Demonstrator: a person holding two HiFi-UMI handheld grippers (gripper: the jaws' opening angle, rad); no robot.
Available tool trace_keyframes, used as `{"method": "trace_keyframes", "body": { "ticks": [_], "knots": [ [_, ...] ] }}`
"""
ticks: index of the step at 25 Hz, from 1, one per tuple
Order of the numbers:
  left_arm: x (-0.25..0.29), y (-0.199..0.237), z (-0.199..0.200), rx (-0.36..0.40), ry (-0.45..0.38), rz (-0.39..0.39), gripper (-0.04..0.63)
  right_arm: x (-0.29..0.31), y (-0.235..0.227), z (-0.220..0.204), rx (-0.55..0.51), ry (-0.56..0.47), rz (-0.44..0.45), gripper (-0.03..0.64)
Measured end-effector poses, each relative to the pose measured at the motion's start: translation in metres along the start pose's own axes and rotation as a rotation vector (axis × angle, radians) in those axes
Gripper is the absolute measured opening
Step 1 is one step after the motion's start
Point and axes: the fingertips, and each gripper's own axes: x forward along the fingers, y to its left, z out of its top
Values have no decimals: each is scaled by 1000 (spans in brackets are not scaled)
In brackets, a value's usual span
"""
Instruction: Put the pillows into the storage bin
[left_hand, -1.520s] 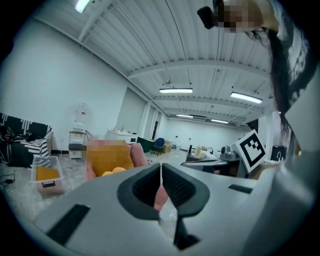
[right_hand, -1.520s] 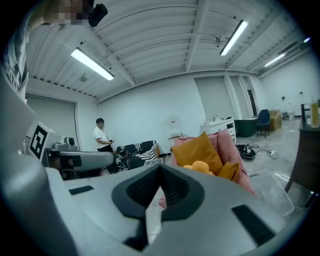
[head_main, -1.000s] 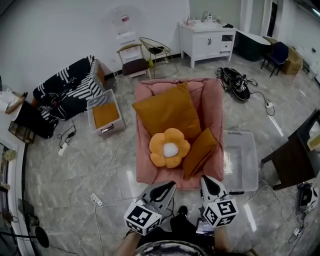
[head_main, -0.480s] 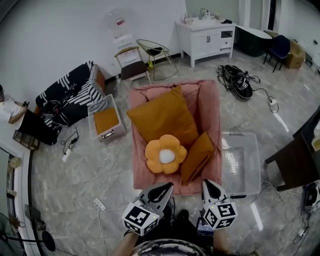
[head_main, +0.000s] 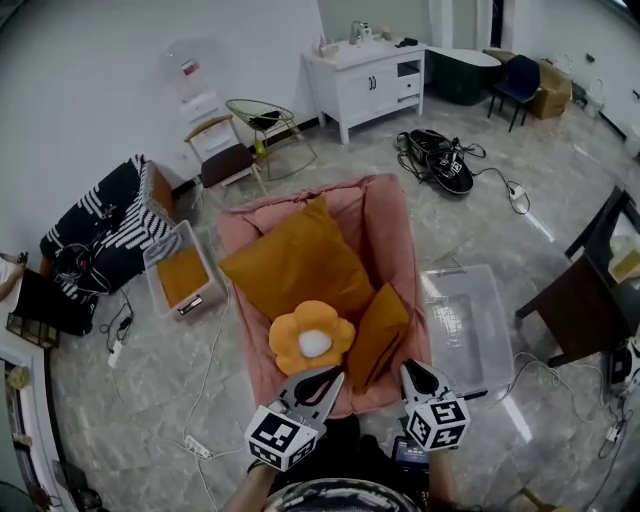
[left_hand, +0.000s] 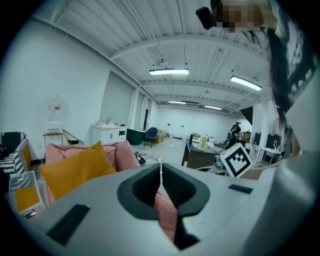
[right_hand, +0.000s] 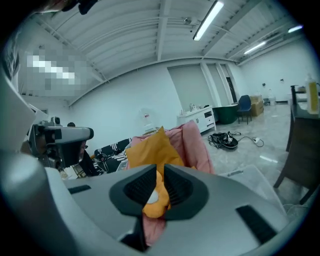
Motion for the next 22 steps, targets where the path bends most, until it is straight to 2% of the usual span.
{"method": "trace_keyframes", "body": {
  "ticks": [4, 11, 14, 19, 22],
  "knots": [
    [24, 22, -3, 29, 23, -80, 21, 44, -30, -12, 34, 50, -71, 80],
    [54, 72, -21, 8, 100, -164, 21, 134, -97, -60, 205, 216, -192, 226],
    [68, 89, -24, 30, 117, -185, 21, 161, -129, -86, 276, 266, -252, 270],
    [77, 124, -30, 47, 147, -169, 21, 195, -154, -122, 359, 350, -327, 281],
    [78, 139, -35, 32, 168, -176, 21, 205, -150, -126, 398, 350, -304, 213]
  ]
}}
